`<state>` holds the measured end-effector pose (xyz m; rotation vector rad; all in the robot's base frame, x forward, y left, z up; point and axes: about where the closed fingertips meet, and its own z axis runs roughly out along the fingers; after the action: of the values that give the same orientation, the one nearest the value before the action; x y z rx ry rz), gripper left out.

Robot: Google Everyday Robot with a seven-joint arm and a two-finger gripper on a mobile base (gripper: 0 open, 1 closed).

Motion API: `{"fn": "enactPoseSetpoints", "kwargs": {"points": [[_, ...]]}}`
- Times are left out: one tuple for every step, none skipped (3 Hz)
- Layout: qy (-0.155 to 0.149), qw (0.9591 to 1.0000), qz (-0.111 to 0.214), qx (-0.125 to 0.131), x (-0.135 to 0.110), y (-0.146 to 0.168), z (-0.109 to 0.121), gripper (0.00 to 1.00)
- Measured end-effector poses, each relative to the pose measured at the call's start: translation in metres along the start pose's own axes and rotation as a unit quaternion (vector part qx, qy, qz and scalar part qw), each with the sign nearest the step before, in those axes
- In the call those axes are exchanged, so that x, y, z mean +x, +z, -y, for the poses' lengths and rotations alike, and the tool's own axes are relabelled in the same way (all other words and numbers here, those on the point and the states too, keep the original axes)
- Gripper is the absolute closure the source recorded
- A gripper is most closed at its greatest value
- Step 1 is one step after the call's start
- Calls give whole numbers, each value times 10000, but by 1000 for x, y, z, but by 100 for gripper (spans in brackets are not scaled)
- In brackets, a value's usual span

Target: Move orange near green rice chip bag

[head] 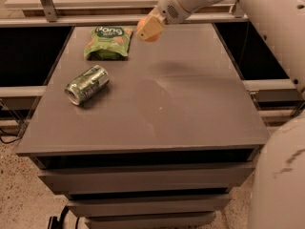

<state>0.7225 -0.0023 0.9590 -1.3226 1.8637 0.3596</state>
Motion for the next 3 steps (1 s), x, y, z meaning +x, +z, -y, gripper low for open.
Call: {"fn": "enactPoseSetpoints", "kwargs": {"points": [[343, 9990, -190, 234, 1, 21, 5, 100], [499, 9982, -228, 231, 6, 40, 6, 100], [567, 9981, -187, 143, 10, 58, 4, 100]]}}
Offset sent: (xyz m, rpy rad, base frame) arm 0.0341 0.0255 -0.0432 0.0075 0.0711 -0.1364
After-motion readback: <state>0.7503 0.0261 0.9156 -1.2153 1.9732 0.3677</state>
